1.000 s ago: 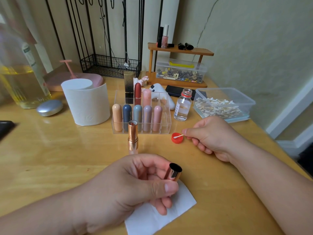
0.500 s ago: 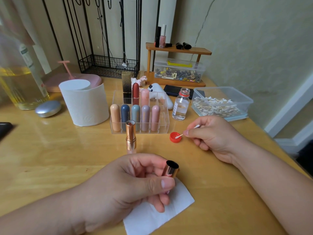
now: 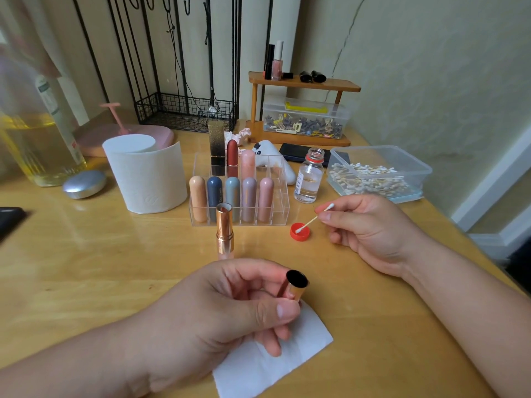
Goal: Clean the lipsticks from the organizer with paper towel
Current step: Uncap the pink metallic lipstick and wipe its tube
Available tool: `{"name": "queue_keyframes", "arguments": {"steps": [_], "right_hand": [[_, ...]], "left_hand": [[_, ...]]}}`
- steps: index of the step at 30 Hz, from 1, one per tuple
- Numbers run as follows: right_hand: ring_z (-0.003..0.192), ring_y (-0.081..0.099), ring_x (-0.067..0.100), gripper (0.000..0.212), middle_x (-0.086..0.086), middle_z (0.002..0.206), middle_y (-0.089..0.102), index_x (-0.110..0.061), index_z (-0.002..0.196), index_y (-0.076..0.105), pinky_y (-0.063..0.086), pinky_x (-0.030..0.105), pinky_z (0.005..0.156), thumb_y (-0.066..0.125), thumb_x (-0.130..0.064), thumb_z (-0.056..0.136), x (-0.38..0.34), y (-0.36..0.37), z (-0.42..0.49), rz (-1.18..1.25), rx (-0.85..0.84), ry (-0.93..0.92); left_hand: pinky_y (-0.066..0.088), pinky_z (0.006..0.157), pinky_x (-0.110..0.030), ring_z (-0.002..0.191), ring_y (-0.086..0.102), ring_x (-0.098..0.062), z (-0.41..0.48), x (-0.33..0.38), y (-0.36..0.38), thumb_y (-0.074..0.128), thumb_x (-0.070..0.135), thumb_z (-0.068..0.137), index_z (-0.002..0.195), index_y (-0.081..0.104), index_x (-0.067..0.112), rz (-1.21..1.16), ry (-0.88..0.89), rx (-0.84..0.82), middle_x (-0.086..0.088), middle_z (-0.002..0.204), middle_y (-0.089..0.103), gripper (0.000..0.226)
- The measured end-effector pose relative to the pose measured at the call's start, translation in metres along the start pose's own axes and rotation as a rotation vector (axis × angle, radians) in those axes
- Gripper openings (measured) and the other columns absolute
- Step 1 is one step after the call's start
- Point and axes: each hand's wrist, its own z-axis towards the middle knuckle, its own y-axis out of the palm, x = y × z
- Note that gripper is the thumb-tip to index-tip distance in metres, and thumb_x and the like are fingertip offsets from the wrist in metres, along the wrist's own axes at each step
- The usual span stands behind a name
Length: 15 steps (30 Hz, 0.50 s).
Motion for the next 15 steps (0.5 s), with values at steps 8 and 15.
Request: {"name": "queue_keyframes", "arguments": {"steps": [8,15], "right_hand": [[0.056,0.050,0.023,0.015,0.009,0.065,0.061,-0.014,0.069,0.070,0.041,0.033,0.058,0.075,-0.008,0.081,0.003,0.004,-0.001,-0.098,0.114,-0.205],[0.060,0.056,0.025,0.005,0.018,0.072,0.065,-0.013,0.071,0.070,0.044,0.025,0.049,0.074,-0.016,0.071,-0.040,0.013,-0.058,0.055,-0.093,-0.472]], "left_hand": [[0.056,0.058,-0.027,0.070,0.062,-0.018,-0.001,0.002,0.001,0.080,-0.005,0.069,0.090,0.078,0.008,-0.054,-0.034,0.066,-0.009,0.082,0.067,0.025],[0.053,0.058,-0.023,0.072,0.062,-0.017,-0.001,0.003,0.001,0.073,-0.004,0.076,0.103,0.075,0.003,-0.099,-0.048,0.072,-0.007,0.084,0.066,0.028]]}}
